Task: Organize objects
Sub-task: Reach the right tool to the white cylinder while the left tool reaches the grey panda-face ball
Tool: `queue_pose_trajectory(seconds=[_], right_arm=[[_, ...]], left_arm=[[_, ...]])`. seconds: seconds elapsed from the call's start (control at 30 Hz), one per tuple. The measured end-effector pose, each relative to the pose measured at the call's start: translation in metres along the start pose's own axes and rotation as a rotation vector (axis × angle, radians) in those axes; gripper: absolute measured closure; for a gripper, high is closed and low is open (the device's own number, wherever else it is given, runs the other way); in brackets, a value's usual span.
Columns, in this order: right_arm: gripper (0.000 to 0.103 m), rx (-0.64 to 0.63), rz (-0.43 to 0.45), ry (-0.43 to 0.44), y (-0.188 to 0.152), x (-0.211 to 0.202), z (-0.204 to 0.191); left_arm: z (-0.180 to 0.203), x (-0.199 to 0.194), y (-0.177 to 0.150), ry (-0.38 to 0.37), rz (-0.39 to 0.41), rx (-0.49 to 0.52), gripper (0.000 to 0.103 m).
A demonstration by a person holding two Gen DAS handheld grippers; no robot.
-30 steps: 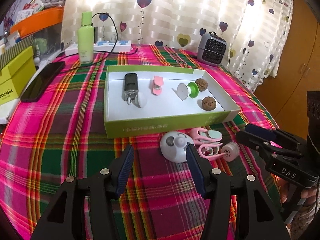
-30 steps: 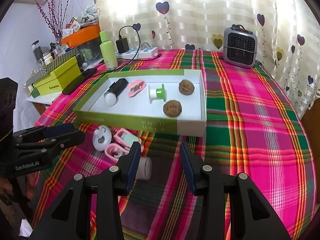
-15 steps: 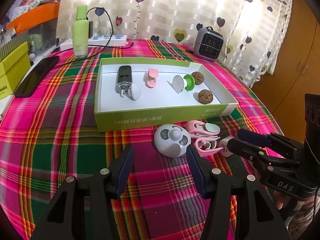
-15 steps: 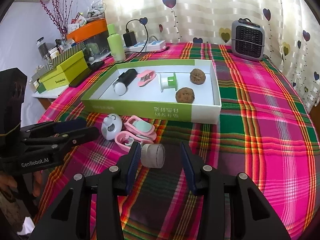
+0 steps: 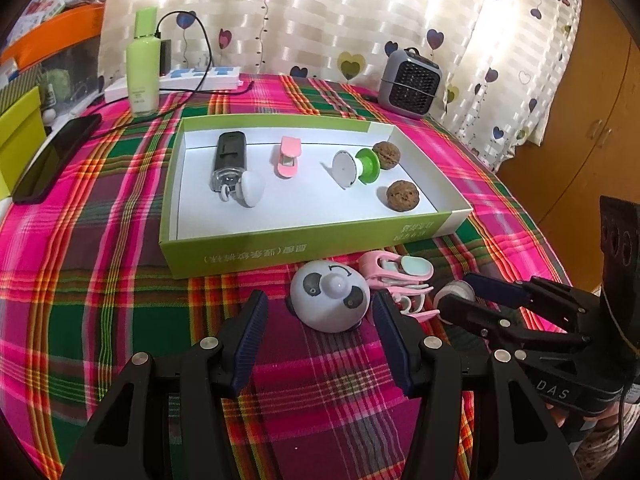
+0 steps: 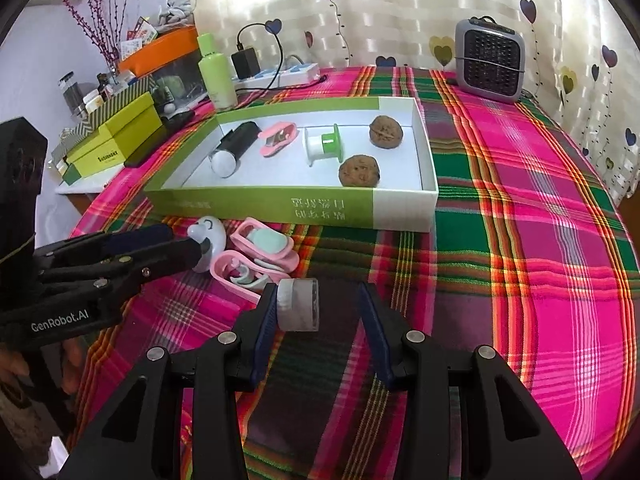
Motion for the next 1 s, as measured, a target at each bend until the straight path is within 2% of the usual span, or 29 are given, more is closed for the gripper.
queue_pose_trajectory(seconds=[0.8, 0.87, 0.93, 1.0], right_arm=[[0.061, -0.007, -0.012, -0.015, 0.0, 0.002, 0.003], [0.061, -0.006, -0.013, -0.013, 0.0, 0.002, 0.002], [0.061, -0.007, -0.013, -0.013, 0.0, 0.002, 0.002], [0.061, -0.007, -0.013, -0.014, 0.0, 0.002, 0.002]], left_arm=[[-0.001, 0.018, 0.004, 0.003, -0.015, -0.015, 0.05], [-0.001, 0.018, 0.005, 0.004, -0.014, -0.014, 0.053], [-0.002, 0.021, 0.007, 0.01, -0.014, -0.015, 0.061], [-0.002, 0.019, 0.007, 0.01, -0.013, -0.015, 0.061]])
Point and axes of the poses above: each gripper's, at about its wrist camera, not at the fingertips, and x roughly the way its jaws point, z to its right, y to its top, the point moved 7 cm from there along x, roughly the way its jaws point, and after that the axes turned 1 degree about -z, right-handed, at the moved point
